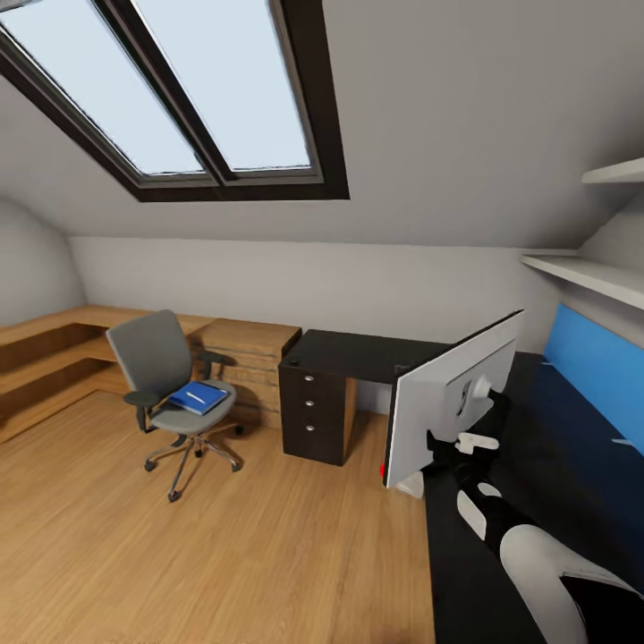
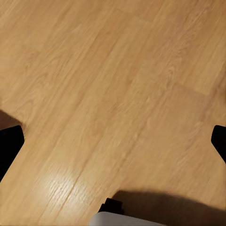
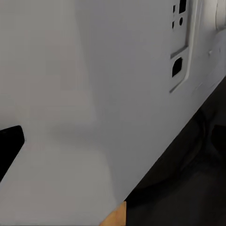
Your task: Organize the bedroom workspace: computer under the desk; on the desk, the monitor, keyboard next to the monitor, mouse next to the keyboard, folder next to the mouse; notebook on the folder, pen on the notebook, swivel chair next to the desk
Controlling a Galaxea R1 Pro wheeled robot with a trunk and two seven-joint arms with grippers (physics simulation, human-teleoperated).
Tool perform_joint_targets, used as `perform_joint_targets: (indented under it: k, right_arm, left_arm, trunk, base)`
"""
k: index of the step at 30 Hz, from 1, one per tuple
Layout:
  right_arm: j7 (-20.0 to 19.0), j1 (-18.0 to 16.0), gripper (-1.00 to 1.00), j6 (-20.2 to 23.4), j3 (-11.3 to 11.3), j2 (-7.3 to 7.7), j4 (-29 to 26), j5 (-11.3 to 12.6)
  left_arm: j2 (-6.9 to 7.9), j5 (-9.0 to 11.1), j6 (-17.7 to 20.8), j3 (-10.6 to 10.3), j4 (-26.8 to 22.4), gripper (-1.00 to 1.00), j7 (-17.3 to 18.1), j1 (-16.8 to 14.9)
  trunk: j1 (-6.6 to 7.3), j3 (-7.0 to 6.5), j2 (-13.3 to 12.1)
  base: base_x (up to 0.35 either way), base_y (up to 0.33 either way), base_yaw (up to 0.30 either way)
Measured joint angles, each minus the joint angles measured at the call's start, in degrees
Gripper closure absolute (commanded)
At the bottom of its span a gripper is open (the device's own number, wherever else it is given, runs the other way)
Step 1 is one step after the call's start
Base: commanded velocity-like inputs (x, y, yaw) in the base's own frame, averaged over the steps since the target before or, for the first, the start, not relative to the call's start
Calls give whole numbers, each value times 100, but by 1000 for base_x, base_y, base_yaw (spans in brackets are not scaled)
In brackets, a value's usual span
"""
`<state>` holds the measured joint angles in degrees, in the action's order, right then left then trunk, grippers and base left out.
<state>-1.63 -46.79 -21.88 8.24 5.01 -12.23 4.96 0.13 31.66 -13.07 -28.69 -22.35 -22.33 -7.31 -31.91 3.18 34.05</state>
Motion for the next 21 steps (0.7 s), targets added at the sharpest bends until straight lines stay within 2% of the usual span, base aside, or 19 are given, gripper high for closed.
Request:
perform_joint_targets:
  k: [10, 16, 21]
  right_arm:
    - [-3, 1, -100, -6, -11, 0, -4, -12]
    - [-4, 1, -100, -6, -14, 0, -3, -21]
    - [-4, 1, -100, -9, -20, -2, 25, -32]
  left_arm:
    - [14, 0, -1, 1, 2, -100, 1, -1]
    - [14, -3, -7, 1, 4, -100, 7, -1]
    - [15, -26, -340, -4, 3, -100, 39, -1]
  trunk:
    - [0, 0, 0]
    - [0, 0, 0]
    - [0, 0, 0]
  base:
    - [0, 0, 2]
    - [0, 0, -192]
    - [0, 0, -258]
